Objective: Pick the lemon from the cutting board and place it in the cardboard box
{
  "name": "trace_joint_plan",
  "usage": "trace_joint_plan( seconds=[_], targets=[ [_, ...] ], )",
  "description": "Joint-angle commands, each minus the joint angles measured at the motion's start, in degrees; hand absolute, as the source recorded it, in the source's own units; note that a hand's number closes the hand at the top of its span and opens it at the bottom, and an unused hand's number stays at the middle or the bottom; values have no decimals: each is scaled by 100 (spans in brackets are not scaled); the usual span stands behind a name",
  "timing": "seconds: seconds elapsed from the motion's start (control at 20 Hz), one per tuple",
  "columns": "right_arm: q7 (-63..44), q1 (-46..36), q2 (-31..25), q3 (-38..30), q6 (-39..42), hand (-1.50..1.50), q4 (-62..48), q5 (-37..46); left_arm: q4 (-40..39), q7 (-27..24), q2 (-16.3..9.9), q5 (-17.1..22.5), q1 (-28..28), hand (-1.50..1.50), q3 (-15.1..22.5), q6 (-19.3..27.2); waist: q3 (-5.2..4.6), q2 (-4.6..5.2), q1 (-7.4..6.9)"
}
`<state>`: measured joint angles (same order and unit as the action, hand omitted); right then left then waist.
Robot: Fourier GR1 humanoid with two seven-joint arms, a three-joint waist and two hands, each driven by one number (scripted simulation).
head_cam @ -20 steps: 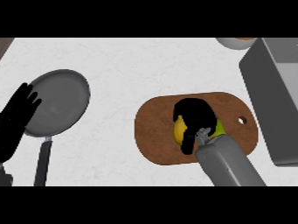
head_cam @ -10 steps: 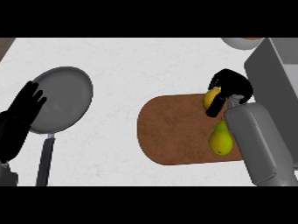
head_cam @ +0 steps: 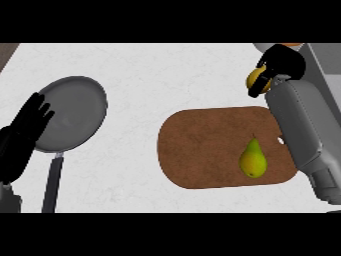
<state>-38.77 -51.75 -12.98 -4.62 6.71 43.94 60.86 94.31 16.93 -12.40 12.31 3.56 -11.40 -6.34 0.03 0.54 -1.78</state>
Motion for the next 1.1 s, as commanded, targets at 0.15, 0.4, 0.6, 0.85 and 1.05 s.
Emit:
trace_joint_plan(
  seconds=[0.15,0.4,0.6,0.85,1.05],
  targets=[
    [-625,-749,17,301,-272,150,590,501,-187,10,-87,122,-30,0,-200,-67,-7,-75,155],
    [-1291,-1396,-424,178,-336,150,680,904,40,22,-142,67,-68,0,-136,-127,-7,-60,109],
    [-1558,-1460,-711,16,-343,150,952,996,195,295,72,-131,84,0,38,249,-2,-67,153],
    [-1790,-1287,-1019,-47,-193,150,1124,1199,22,-82,-60,-34,-176,0,-161,-60,-5,-66,162],
    [-1494,-1171,-1349,-239,-109,150,1037,1111,-175,-233,38,-48,-91,0,-131,-74,-5,-56,160]
  ],
)
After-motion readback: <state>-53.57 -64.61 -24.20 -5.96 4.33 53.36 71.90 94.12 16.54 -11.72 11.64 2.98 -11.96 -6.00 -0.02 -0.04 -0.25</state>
